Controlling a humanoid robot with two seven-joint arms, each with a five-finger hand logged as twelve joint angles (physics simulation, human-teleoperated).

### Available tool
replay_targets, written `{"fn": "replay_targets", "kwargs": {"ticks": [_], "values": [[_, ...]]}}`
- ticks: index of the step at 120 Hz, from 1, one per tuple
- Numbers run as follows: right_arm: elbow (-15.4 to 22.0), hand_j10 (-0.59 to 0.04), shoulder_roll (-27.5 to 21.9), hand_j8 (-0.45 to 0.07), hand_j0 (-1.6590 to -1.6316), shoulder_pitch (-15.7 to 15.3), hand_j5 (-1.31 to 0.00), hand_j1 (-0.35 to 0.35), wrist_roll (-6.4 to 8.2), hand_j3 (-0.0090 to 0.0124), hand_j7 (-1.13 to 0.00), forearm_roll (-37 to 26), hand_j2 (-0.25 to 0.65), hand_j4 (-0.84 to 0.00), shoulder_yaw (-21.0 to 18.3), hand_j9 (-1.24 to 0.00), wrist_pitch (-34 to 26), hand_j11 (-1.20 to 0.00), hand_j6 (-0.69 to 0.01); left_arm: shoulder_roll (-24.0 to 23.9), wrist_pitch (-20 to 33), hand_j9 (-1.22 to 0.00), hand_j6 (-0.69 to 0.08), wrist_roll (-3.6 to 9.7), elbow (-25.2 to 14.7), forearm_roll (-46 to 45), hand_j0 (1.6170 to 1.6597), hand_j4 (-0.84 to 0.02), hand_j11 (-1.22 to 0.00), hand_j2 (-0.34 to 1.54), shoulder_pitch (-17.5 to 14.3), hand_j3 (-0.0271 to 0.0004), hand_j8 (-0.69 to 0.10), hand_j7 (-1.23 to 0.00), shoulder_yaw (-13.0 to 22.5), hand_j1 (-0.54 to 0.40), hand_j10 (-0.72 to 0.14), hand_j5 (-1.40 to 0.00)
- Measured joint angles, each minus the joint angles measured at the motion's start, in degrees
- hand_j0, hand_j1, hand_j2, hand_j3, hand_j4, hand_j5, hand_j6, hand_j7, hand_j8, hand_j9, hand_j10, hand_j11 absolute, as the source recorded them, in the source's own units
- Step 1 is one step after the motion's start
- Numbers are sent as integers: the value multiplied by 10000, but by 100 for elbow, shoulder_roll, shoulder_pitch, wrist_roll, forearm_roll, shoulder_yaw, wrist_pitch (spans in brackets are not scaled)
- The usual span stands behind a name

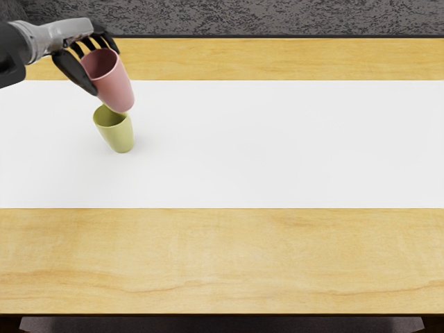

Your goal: Pick up cup and place in cup with left hand

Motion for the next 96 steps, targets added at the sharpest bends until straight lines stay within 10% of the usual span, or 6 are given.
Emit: {"fn": "replay_targets", "kwargs": {"ticks": [96], "values": [[0,-147,0,-146,-16581,-1,-195,-3309,0,0,-195,2,-32,-147,0,-195,0,-195,-145,220,76,-6897,-2248,-42,61,393,16539,-3378,-6903,1378,344,0,-3004,-7147,-7,-1572,-4953,-7226]]}}
